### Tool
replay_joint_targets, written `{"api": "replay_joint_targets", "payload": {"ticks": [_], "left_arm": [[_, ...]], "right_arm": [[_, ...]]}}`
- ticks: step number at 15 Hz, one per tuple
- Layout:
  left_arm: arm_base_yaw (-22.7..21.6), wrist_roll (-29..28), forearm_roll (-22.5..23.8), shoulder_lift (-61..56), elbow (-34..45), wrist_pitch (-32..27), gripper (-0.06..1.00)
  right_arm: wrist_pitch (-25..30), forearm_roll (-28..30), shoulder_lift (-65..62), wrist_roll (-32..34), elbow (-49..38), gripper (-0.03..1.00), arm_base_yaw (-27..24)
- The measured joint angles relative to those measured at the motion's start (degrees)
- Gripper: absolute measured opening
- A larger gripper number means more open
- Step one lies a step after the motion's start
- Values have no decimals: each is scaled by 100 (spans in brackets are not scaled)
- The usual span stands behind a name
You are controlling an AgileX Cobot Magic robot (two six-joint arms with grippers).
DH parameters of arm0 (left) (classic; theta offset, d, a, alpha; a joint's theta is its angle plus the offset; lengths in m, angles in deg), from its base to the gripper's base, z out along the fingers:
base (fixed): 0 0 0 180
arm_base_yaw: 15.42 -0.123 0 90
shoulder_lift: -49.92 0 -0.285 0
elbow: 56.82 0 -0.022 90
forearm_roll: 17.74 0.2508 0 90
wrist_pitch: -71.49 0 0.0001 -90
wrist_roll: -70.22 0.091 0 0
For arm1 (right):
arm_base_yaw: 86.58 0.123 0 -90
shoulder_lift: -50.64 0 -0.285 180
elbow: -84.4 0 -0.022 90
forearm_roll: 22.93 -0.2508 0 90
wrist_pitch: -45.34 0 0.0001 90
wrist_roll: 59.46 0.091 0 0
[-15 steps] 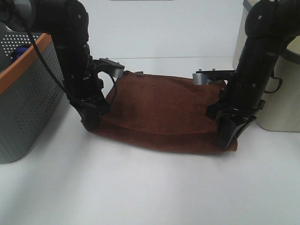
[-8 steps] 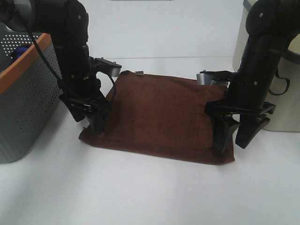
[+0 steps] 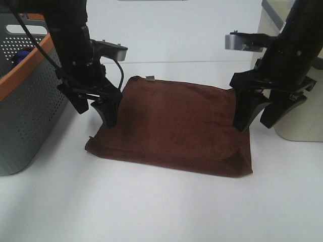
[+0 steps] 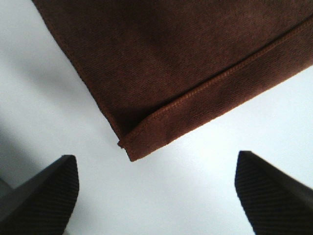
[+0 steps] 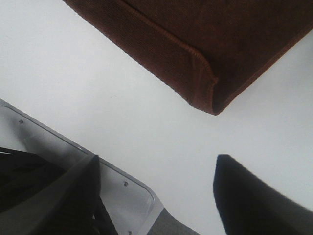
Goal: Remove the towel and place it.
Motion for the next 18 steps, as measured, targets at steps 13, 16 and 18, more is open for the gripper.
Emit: {"api": "replay_joint_targets", "payload": {"ticks": [13, 16, 18], "left_arm": [[-693, -871, 464, -1862, -848, -29, 82], [-1272, -905, 573, -2034, -848, -29, 82], [-1702, -974, 579, -2126, -848, -29, 82]], "right_arm": [[57, 1243, -1157, 1856, 1914, 67, -550], [57, 1283, -1163, 1833, 1914, 67, -1278], [63, 1312, -1266, 1736, 1914, 67, -1639]]}}
